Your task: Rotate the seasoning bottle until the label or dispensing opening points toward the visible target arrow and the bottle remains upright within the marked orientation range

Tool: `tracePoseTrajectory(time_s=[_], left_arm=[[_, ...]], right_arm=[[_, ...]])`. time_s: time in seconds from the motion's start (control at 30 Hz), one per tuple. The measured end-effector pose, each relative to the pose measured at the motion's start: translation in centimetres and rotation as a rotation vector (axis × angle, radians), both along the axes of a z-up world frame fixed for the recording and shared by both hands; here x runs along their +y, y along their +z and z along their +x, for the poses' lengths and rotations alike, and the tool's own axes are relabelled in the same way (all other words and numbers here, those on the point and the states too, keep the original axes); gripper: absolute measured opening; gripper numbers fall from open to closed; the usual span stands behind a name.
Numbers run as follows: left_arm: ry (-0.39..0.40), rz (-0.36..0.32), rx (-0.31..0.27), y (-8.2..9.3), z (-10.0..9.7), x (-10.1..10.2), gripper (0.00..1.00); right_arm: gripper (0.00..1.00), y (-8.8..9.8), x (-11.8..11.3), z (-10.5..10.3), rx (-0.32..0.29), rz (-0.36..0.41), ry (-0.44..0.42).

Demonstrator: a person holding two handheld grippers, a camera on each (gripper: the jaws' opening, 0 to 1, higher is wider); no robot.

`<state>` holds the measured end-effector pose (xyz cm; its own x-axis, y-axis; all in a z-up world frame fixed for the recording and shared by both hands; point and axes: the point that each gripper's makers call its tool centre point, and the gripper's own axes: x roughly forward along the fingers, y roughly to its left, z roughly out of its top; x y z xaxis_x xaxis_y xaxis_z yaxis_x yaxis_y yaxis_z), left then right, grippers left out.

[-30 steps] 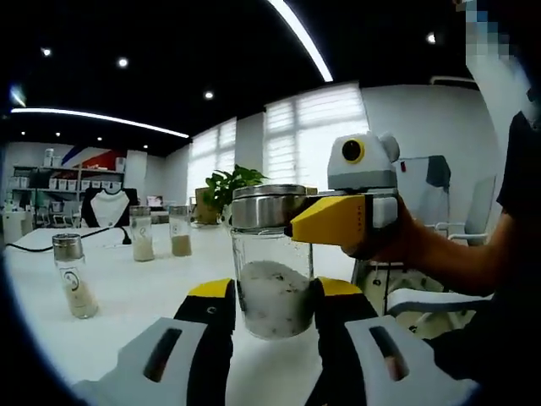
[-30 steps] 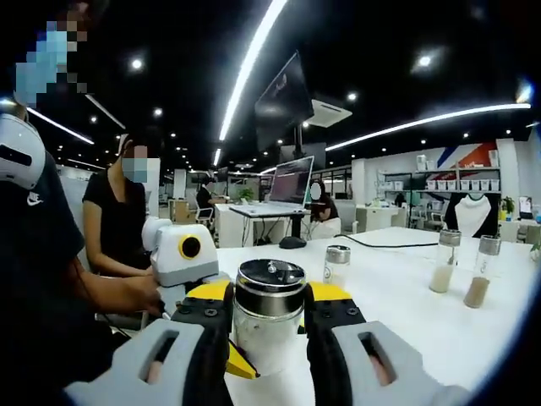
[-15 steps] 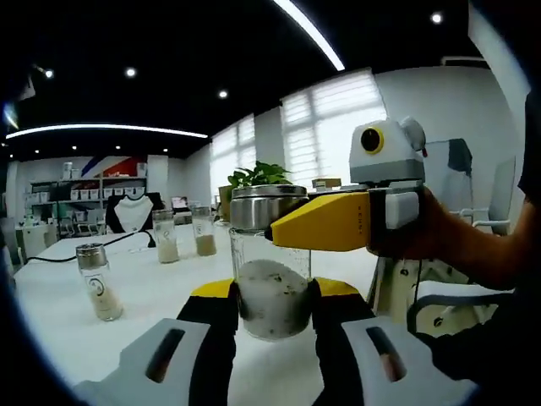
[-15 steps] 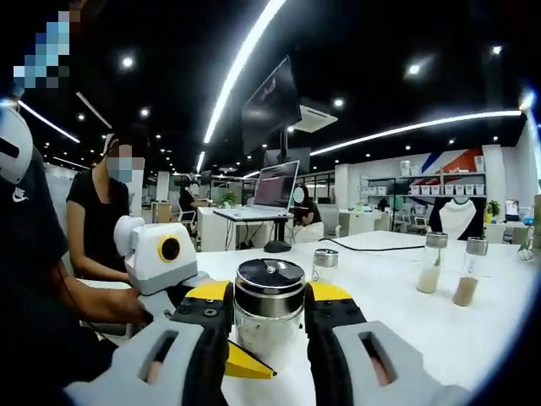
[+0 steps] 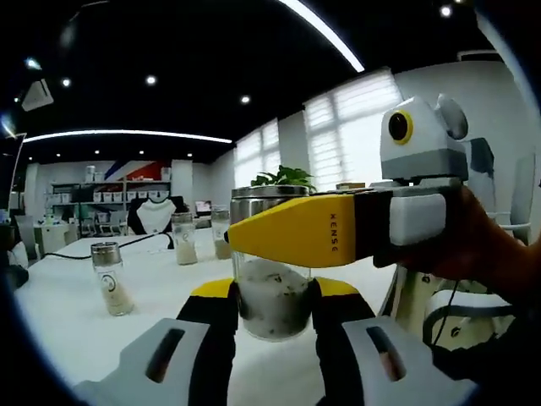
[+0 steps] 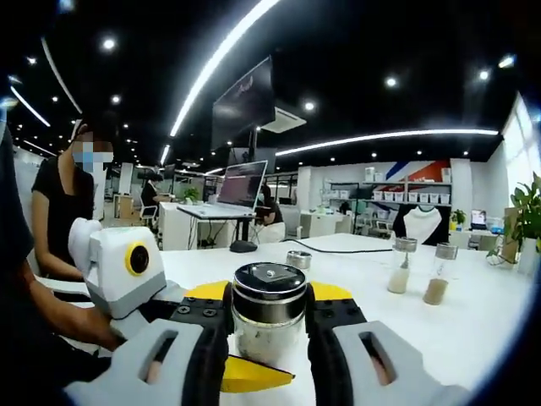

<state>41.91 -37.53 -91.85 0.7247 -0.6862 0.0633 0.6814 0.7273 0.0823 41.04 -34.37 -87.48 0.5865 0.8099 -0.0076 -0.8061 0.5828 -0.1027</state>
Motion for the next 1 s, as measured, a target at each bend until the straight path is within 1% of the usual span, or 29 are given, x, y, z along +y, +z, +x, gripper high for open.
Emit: tracePoseTrajectory(time_s=[0.03, 0.1, 0.2, 0.27, 0.37, 0.4, 0.43, 0.47, 0.5, 0.63, 0.7, 0.73, 0.77, 0.83, 0.9, 0.97, 1.0], left_arm=[[-0.002, 0.0, 0.002, 0.0, -0.1, 0.1, 0.36], [-0.02, 0.0, -0.013, 0.2, -0.2, 0.0, 0.36], [-0.066, 0.003, 0.007, 0.0, -0.3, -0.2, 0.37], [-0.097, 0.002, 0.03, -0.4, -0.4, -0.2, 0.37], [-0.174, -0.012, 0.077, -0.9, -0.9, -0.7, 0.38], [-0.219, -0.028, 0.113, -1.1, -1.3, -0.8, 0.38], [-0.258, -0.037, 0.132, -1.2, -1.6, -0.9, 0.38], [-0.277, -0.025, 0.136, -1.3, -1.8, -0.8, 0.39], [-0.283, -0.017, 0.128, -1.2, -1.8, -0.7, 0.39], [-0.348, -0.009, 0.13, -1.1, -2.7, -0.6, 0.4], [-0.378, 0.005, 0.131, -1.4, -3.1, -0.7, 0.4], [-0.388, 0.015, 0.12, -1.5, -3.3, -0.7, 0.4], [-0.395, 0.022, 0.118, -1.6, -3.4, -0.7, 0.39], [-0.393, 0.043, 0.133, -2.0, -3.5, -0.7, 0.39], [-0.341, 0.069, 0.099, -1.9, -2.9, -0.4, 0.39], [-0.297, 0.064, 0.106, -1.7, -2.4, -0.2, 0.39], [-0.269, 0.062, 0.1, -1.6, -2.0, -0.2, 0.39]], right_arm=[[0.31, 0.0, -0.1, 0.0, 0.007, 0.011, 0.01], [0.31, 0.2, -0.2, 0.0, 0.009, 0.03, 0.022], [0.31, 0.1, -0.1, -0.3, 0.017, 0.026, 0.049], [0.31, -0.2, 0.2, -0.6, 0.017, 0.019, 0.072], [0.31, -0.6, 0.5, -1.1, 0.033, 0.007, 0.1], [0.31, -0.7, 0.6, -1.3, 0.036, 0.009, 0.113], [0.31, -0.7, 0.7, -1.5, 0.033, 0.013, 0.128], [0.31, -0.7, 0.8, -1.7, 0.029, 0.016, 0.145], [0.31, -0.7, 1.0, -2.0, 0.03, 0.021, 0.173], [0.31, -0.5, 1.2, -2.9, 0.051, 0.056, 0.244], [0.31, -0.5, 1.3, -3.4, 0.04, 0.045, 0.27], [0.31, -0.6, 1.4, -3.6, 0.03, 0.035, 0.283], [0.31, -0.7, 1.5, -3.8, 0.023, 0.027, 0.291], [0.31, -1.1, 1.7, -3.9, 0.03, 0.015, 0.296], [0.32, -1.0, 1.5, -3.4, 0.044, 0.038, 0.276], [0.31, -0.9, 1.3, -2.8, 0.051, 0.048, 0.246], [0.31, -0.8, 1.2, -2.7, 0.051, 0.053, 0.233]])
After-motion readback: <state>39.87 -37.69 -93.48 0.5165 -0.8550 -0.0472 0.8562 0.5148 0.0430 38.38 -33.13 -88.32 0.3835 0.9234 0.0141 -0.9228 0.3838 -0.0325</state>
